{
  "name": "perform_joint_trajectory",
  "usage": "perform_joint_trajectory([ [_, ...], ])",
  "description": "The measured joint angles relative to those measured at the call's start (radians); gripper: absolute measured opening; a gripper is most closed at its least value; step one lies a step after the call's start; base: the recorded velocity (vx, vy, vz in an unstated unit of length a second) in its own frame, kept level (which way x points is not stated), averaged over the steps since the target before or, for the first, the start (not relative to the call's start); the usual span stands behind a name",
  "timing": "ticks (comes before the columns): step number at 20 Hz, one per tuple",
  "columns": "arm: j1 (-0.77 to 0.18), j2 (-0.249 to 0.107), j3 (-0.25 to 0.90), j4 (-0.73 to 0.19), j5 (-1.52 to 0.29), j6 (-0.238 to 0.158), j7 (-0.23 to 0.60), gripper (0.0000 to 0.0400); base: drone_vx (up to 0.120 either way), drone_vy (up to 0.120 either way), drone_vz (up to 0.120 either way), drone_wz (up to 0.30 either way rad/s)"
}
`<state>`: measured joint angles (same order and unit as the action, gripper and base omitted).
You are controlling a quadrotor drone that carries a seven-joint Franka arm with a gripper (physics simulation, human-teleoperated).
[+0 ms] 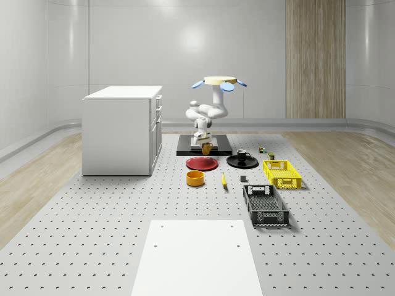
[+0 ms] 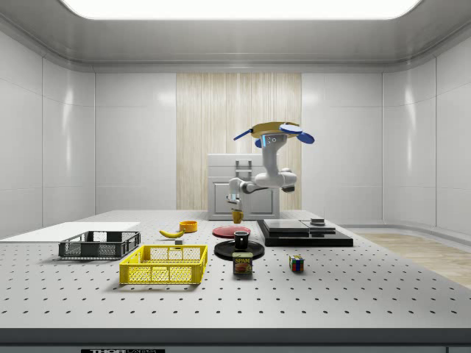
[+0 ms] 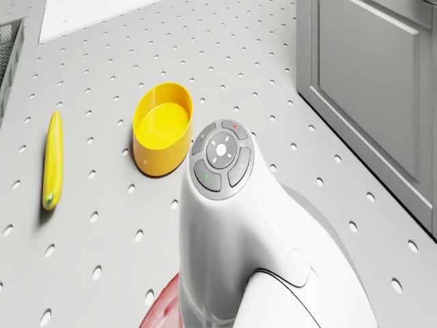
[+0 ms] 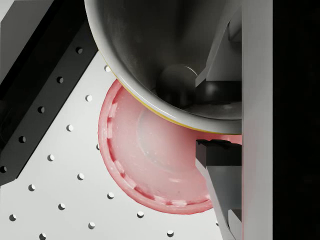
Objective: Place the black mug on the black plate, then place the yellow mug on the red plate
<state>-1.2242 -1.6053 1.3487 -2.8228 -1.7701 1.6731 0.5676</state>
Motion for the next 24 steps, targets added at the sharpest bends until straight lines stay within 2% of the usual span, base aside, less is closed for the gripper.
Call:
perform_joint_trajectory([
  [5, 0.0, 0.0, 0.0, 0.0, 0.0, 0.0, 0.0, 0.01, 0.12, 0.0, 0.0, 0.0],
  [16, 0.016, -0.001, 0.009, 0.042, 0.013, 0.006, -0.057, 0.01, 0.0, 0.0, 0.0, 0.0],
  [24, 0.008, -0.002, -0.045, 0.076, -0.033, 0.033, -0.079, 0.01, 0.0, 0.0, 0.0, 0.0],
])
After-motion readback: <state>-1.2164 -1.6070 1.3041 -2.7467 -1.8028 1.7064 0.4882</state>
